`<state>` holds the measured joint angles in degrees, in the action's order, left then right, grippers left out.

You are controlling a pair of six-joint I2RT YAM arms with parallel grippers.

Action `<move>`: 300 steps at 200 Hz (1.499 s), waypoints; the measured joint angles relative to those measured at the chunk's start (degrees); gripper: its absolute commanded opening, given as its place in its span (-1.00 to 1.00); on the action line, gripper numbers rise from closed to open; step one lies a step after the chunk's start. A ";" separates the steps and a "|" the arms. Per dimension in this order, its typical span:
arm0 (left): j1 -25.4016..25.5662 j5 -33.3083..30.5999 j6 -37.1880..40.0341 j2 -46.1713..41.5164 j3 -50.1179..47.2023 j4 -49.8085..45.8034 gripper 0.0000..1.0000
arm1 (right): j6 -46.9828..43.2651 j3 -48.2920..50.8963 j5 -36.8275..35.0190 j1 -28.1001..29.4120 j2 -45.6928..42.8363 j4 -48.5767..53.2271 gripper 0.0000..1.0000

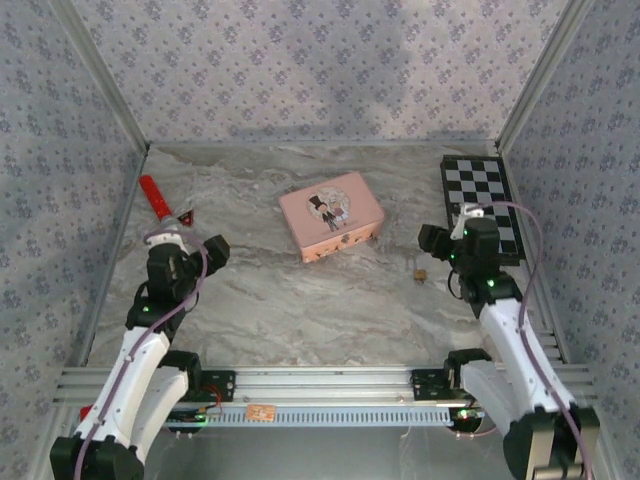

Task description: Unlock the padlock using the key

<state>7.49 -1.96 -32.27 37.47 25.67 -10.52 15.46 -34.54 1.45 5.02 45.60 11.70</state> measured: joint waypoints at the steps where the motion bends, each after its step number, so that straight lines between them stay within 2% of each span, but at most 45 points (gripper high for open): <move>1: 0.00 -0.17 0.07 -0.09 0.00 0.00 1.00 | 0.17 0.24 -0.26 0.00 -0.44 -0.11 0.65; 43: 0.00 -6.40 0.33 -1.97 -0.02 0.39 1.00 | -0.04 6.03 -5.99 0.00 -8.70 -2.49 0.97; 89: 0.00 -16.26 2.80 -1.55 -6.84 11.02 1.00 | 0.20 7.91 -8.37 0.00 -8.92 -4.72 0.98; 129: -1.09 -25.64 9.40 7.13 -10.25 23.74 0.99 | 1.62 8.15 -10.05 0.00 -6.08 -6.54 0.98; 162: -1.11 -32.02 15.58 17.73 -9.62 31.28 0.99 | -1.46 8.44 -11.50 1.95 -4.39 -7.28 0.98; 190: -1.11 -32.13 20.59 24.92 -9.60 37.00 0.99 | -4.46 8.44 -14.21 3.32 -3.78 -8.37 0.98; 220: -1.11 -28.44 24.41 30.75 -9.31 41.64 0.99 | -7.65 8.44 -18.25 5.40 -1.75 -10.71 0.98; 268: -1.11 -24.35 29.86 35.85 -9.18 48.61 1.00 | -13.75 9.66 -23.52 10.38 2.19 -16.57 0.98; 300: -1.18 -20.74 32.74 39.85 -6.40 49.27 0.99 | -16.98 11.34 -24.46 11.04 4.81 -21.11 0.98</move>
<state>6.31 -22.70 0.47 77.32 19.27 38.74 -1.52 -23.20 -23.00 16.05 50.41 -9.41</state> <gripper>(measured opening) 0.998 0.989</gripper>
